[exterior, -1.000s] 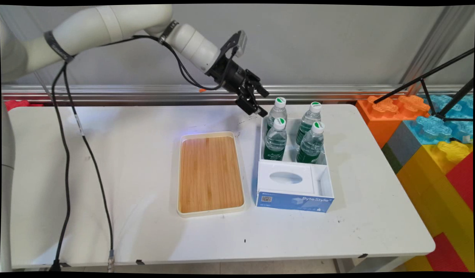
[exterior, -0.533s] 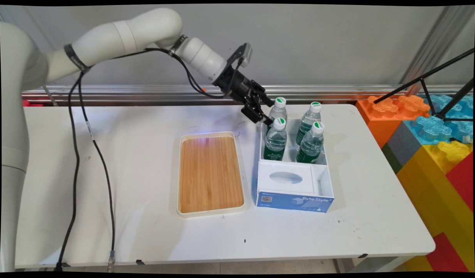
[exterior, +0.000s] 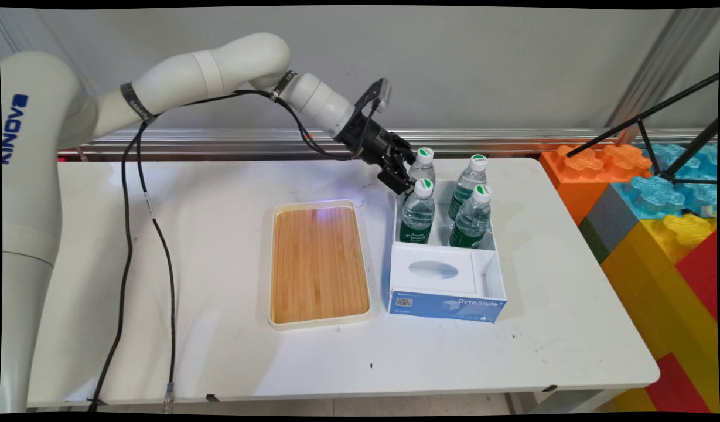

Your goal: Pick up the green bottle from the white box, then place the picked object on the tray

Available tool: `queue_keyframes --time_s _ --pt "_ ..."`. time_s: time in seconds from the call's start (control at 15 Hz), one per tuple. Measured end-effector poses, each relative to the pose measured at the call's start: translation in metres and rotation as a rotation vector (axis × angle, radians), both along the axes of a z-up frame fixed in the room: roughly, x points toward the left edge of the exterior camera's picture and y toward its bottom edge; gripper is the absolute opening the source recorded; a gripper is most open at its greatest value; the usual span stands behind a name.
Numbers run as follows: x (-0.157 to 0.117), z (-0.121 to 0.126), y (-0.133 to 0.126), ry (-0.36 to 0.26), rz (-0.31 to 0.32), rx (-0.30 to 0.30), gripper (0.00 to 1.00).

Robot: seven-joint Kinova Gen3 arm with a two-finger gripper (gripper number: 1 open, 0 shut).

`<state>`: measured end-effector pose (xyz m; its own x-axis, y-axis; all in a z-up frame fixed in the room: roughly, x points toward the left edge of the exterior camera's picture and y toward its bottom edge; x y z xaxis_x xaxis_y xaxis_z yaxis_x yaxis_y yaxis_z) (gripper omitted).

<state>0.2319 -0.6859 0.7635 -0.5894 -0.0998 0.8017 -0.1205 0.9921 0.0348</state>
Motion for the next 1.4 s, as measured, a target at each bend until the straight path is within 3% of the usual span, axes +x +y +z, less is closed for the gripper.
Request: queue_keyframes --time_s 0.2,0.27,0.53,0.8,1.2,1.4 --pt "-0.003 -0.006 -0.002 0.011 0.009 0.002 1.0" --pt "-0.004 -0.008 -0.002 0.015 0.013 0.002 0.0" --pt "-0.003 -0.012 -0.001 0.02 0.023 0.012 0.0" --pt "0.004 0.0 0.003 0.05 0.051 0.027 0.0" --pt "0.019 0.051 0.024 0.126 0.127 0.051 0.0" --pt "0.033 0.079 0.041 0.134 0.167 0.048 0.0"
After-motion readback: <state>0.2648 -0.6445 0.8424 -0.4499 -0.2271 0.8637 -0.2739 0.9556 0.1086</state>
